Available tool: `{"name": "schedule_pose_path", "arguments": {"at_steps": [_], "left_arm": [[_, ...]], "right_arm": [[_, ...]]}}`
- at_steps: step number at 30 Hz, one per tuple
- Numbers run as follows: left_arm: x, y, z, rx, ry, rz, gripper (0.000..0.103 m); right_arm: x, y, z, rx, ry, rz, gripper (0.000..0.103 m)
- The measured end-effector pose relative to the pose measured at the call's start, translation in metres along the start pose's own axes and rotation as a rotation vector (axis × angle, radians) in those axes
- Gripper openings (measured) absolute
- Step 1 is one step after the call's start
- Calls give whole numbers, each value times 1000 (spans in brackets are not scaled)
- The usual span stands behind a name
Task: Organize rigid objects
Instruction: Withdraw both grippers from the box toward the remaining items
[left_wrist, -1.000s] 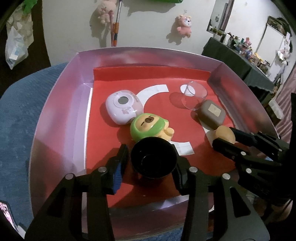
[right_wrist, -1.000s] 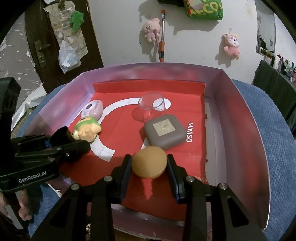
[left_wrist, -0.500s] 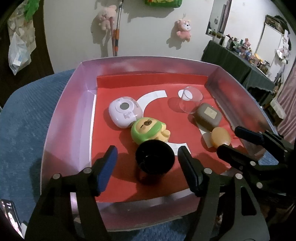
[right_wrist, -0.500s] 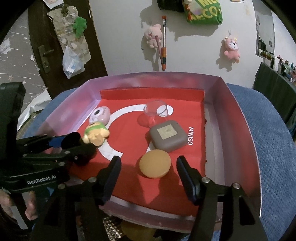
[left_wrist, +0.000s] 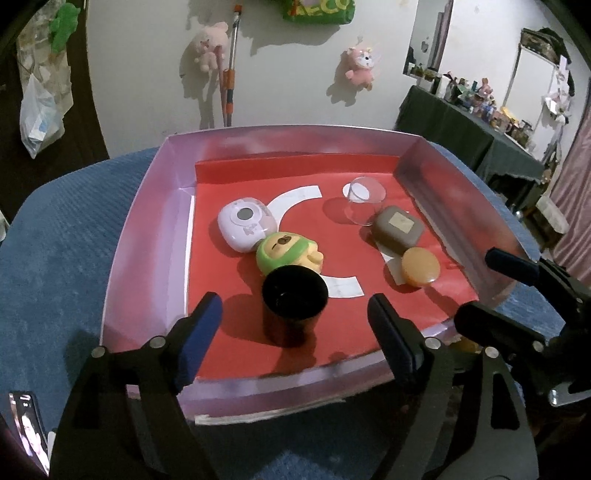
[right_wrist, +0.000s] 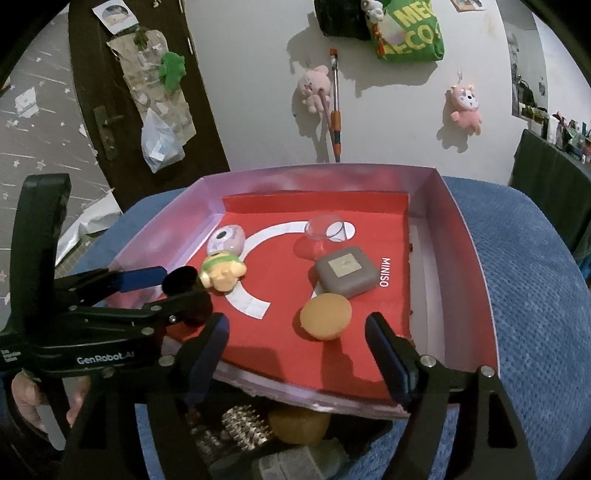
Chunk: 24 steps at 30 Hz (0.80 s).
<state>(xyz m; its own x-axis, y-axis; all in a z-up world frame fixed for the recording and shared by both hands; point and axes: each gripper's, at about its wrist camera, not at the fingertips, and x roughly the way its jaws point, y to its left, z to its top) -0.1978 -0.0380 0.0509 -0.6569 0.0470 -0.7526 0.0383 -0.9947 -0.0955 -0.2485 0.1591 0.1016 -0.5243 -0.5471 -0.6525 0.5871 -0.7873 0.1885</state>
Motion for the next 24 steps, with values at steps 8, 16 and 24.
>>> {"name": "schedule_pose_path", "arguments": {"at_steps": [8, 16, 24], "left_arm": [[-16, -1, -6, -5, -35, -10, 97], [-32, 3, -15, -34, -50, -41, 98], [-46, 4, -25, -47, -74, -49, 103]], "right_arm": [[-23, 6, -4, -9, -47, 15, 97], [-43, 9, -11, -5, -74, 46, 103], [-56, 14, -19, -10, -88, 54, 103]]}}
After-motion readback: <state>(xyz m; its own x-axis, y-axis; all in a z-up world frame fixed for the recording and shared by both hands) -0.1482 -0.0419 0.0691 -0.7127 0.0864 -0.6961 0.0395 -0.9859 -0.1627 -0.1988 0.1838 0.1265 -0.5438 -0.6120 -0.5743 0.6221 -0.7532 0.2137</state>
